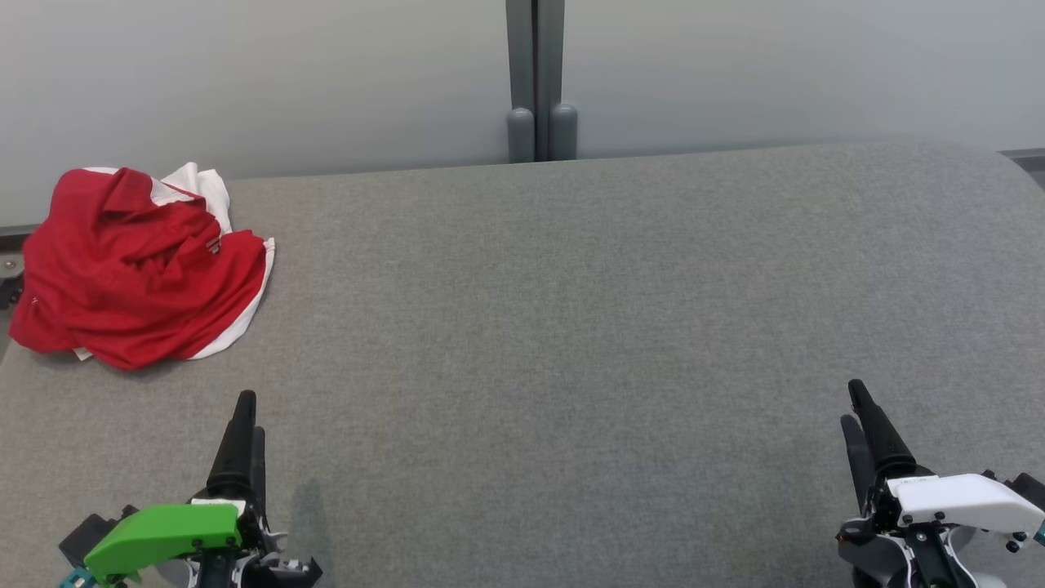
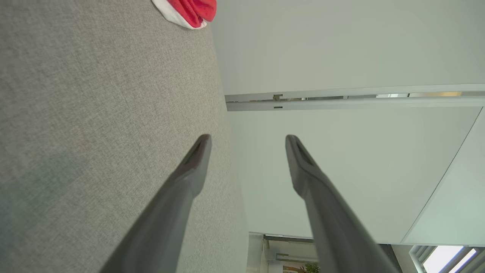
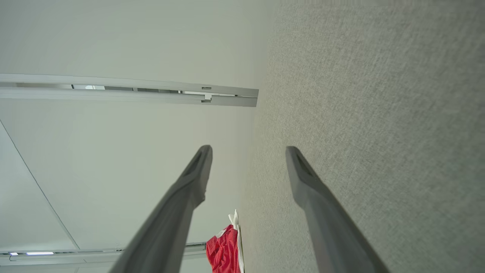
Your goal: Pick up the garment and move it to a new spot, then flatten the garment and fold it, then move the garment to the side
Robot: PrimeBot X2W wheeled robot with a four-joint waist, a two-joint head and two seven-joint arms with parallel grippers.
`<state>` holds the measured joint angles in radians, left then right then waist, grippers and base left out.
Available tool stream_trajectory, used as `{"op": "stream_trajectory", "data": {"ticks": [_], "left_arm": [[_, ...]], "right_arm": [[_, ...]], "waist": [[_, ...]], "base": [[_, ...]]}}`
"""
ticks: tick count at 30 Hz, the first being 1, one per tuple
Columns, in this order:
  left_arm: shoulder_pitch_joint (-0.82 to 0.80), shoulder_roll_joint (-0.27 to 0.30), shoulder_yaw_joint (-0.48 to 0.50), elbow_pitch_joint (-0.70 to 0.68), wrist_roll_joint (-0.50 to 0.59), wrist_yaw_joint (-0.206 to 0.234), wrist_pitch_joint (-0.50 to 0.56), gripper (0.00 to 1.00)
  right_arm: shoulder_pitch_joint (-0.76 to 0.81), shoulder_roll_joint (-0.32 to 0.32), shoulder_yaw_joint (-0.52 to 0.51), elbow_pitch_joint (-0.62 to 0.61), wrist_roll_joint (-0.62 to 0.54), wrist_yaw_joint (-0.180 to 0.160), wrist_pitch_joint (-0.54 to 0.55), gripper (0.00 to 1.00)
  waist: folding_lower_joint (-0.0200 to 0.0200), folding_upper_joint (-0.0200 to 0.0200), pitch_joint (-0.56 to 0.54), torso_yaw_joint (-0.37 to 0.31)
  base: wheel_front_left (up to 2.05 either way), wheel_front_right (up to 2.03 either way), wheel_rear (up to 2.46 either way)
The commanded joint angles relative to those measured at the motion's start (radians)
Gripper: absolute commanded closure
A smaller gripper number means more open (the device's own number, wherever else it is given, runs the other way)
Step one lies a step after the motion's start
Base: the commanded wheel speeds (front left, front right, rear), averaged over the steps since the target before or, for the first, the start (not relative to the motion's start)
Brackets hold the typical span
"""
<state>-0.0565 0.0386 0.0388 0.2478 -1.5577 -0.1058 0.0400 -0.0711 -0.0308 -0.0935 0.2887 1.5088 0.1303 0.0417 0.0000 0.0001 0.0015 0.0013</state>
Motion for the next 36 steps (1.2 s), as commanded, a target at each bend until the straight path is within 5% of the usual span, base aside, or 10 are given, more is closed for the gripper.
{"op": "stream_trajectory", "data": {"ticks": [1,36], "left_arm": [[-0.012,0.004,-0.004,-0.023,0.026,-0.005,-0.012,0.00],[0.000,0.009,-0.087,-0.083,0.682,0.028,-0.140,0.00]], "right_arm": [[-0.009,-0.009,-0.007,-0.021,-0.030,0.000,-0.013,0.00],[0.018,-0.015,0.012,-0.183,-0.794,0.000,-0.142,0.00]], "waist": [[0.0000,-0.0001,0.000,0.000],[0.0000,-0.0001,0.006,0.008]], "base": [[0.00,0.00,0.00],[0.00,0.00,0.00]]}}
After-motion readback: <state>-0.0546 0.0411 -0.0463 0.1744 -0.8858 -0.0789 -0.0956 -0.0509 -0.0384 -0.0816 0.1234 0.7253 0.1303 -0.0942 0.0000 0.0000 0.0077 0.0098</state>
